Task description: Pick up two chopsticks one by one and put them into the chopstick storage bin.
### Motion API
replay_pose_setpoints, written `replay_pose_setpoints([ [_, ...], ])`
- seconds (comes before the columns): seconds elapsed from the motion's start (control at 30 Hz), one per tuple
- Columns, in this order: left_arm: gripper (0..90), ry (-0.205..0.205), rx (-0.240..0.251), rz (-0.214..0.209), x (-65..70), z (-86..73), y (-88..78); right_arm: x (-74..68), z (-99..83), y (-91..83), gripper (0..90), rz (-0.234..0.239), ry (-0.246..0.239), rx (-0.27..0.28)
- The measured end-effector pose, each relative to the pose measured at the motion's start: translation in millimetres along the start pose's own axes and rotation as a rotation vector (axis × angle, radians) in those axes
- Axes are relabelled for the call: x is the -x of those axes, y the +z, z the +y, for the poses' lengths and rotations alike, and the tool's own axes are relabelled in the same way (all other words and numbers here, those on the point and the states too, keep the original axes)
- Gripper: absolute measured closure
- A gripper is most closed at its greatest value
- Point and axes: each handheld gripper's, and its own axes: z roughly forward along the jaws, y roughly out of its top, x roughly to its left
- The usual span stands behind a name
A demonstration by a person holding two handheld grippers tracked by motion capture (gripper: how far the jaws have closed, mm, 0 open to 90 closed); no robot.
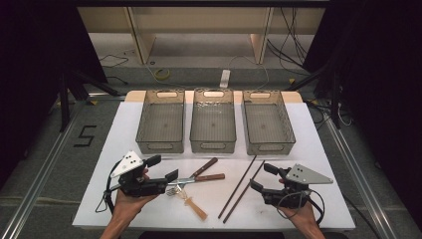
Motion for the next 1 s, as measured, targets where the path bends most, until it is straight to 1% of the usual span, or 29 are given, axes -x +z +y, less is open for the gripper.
replay_pose_setpoints([
  [0.23,16.1,-0.002,0.004,0.001,-0.4,0.1,-0.4,2.4,4.7,0.9,26.8,0.009,-0.018,-0.028],
  [0.33,16.1,-0.003,0.004,0.002,-0.4,0.1,-0.3,7.0,10.7,2.2,26.8,0.029,-0.049,-0.078],
  [0.4,16.1,-0.001,0.003,0.002,-0.3,0.1,-0.4,9.6,14.9,2.5,26.8,0.044,-0.082,-0.118],
  [0.47,16.0,-0.001,0.001,0.002,-0.6,0.1,-0.1,12.3,19.9,3.4,27.0,0.074,-0.116,-0.159],
  [0.5,16.0,-0.002,0.001,0.002,-0.6,0.0,-0.1,12.3,19.9,3.4,27.0,0.074,-0.116,-0.159],
  [0.53,16.0,-0.002,0.001,0.002,-0.6,0.0,-0.1,13.4,24.9,5.5,27.6,0.083,-0.174,-0.207],
  [0.6,16.0,0.0,0.001,0.003,-0.6,0.0,-0.1,14.2,29.6,9.1,28.0,0.076,-0.224,-0.249],
  [0.63,16.0,0.0,0.001,0.004,-0.7,0.0,-0.1,15.1,31.9,11.2,27.9,0.08,-0.239,-0.274],
  [0.67,16.0,-0.004,0.003,0.004,-0.7,-0.1,0.1,15.1,31.9,11.2,27.9,0.08,-0.239,-0.274],
  [0.7,16.0,-0.005,0.003,0.005,-0.9,-0.1,0.1,17.7,36.1,17.4,27.7,0.108,-0.262,-0.337],
  [0.73,16.0,-0.005,0.004,0.005,-0.9,-0.1,0.0,17.7,36.1,17.4,27.7,0.108,-0.262,-0.337],
  [0.77,16.0,-0.006,0.005,0.005,-0.9,0.0,0.0,18.4,37.3,19.7,27.7,0.115,-0.274,-0.361],
  [0.87,16.1,-0.004,0.004,0.004,-0.8,0.0,0.1,20.1,41.6,28.4,28.2,0.142,-0.335,-0.446],
  [0.9,16.0,0.0,0.001,0.003,-0.8,0.0,0.0,20.5,42.8,31.4,28.6,0.157,-0.359,-0.475],
  [0.93,16.0,0.0,0.0,0.003,-0.7,0.0,0.1,19.5,44.4,38.1,29.4,0.185,-0.421,-0.532],
  [0.97,16.0,-0.001,0.0,0.003,-0.5,-0.1,0.1,18.5,44.7,40.5,29.7,0.195,-0.432,-0.555],
  [1.0,16.0,0.001,0.0,0.003,-0.5,-0.1,0.2,18.5,44.7,40.5,29.7,0.195,-0.432,-0.555],
])
